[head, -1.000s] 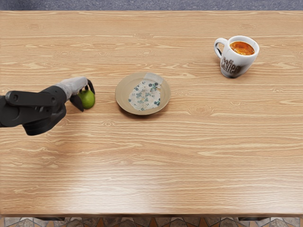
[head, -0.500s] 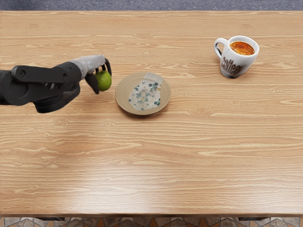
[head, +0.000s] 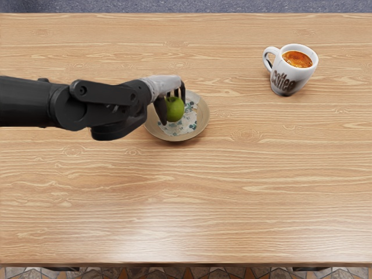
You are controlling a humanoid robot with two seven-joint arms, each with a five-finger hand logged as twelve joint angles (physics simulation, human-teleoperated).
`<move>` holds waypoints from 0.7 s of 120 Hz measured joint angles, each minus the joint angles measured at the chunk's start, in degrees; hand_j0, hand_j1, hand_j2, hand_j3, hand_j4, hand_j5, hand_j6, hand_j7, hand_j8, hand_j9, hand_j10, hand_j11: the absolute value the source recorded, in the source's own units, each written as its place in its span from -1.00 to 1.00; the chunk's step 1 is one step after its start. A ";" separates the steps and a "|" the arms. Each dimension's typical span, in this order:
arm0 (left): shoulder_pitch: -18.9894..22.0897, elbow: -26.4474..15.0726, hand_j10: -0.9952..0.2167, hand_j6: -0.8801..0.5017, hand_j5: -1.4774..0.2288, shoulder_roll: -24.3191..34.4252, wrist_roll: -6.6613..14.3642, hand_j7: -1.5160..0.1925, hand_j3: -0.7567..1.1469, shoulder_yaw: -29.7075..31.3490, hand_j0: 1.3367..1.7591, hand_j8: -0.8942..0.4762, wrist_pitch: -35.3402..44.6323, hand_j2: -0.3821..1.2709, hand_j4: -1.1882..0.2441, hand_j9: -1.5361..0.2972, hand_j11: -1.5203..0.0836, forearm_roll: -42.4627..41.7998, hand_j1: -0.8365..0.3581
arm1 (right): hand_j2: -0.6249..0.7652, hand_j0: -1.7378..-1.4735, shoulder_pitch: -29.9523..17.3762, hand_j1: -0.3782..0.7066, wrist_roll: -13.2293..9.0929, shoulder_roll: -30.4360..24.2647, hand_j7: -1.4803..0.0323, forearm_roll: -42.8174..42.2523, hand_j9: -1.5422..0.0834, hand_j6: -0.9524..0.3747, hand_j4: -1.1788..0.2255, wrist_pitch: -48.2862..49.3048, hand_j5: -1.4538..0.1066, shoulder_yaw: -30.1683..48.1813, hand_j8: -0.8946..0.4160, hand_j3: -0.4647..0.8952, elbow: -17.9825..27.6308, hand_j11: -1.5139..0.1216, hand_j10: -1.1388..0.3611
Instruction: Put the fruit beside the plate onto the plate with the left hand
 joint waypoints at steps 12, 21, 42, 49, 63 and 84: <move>0.41 -0.16 -0.43 -0.35 -0.30 -0.02 0.04 -0.27 -0.20 -0.19 0.50 -0.51 -1.31 -0.27 -0.12 -0.31 -0.24 -1.23 0.14 | -0.11 -0.40 0.00 -0.88 0.00 0.00 0.90 0.00 0.85 0.39 0.63 0.00 0.81 0.01 0.32 -0.32 0.00 0.80 0.48; 0.68 -0.15 -0.27 -0.30 -0.14 0.00 0.08 -0.11 -0.20 -0.31 0.50 -0.43 -1.98 -0.34 -0.03 -0.16 -0.06 -1.77 0.21 | -0.11 -0.40 0.00 -0.88 0.00 0.00 0.90 0.00 0.85 0.39 0.63 0.00 0.81 0.02 0.32 -0.32 0.00 0.80 0.48; 0.16 1.09 0.02 -0.18 0.14 0.39 0.10 0.18 -0.20 -1.74 0.51 -0.21 -2.62 -0.42 0.17 0.12 0.26 -2.37 0.37 | -0.11 -0.40 0.00 -0.88 0.00 0.00 0.90 0.00 0.85 0.39 0.63 0.00 0.81 0.01 0.32 -0.32 0.00 0.80 0.48; -0.61 1.56 0.07 -0.15 0.20 2.98 0.09 0.24 -0.20 -3.17 0.52 -0.17 -2.71 -0.43 0.20 0.17 0.32 -2.50 0.40 | -0.11 -0.40 0.00 -0.88 0.00 0.00 0.90 0.00 0.85 0.39 0.63 0.00 0.81 0.02 0.32 -0.32 0.00 0.80 0.48; -0.13 -0.57 0.14 -0.12 0.26 14.70 0.11 0.31 -0.20 -8.41 0.52 -0.12 -2.99 -0.45 0.25 0.24 0.39 -8.75 0.44 | -0.11 -0.40 0.00 -0.88 0.00 0.00 0.90 0.00 0.85 0.39 0.63 0.00 0.81 0.03 0.32 -0.32 0.00 0.80 0.48; 2.46 -9.62 0.19 -0.10 0.32 34.54 0.10 0.36 -0.20 -12.56 0.52 -0.09 -5.68 -0.47 0.29 0.29 0.45 -22.84 0.47 | -0.11 -0.40 0.00 -0.88 0.00 0.00 0.90 0.00 0.85 0.39 0.63 0.01 0.81 0.02 0.32 -0.32 0.00 0.80 0.48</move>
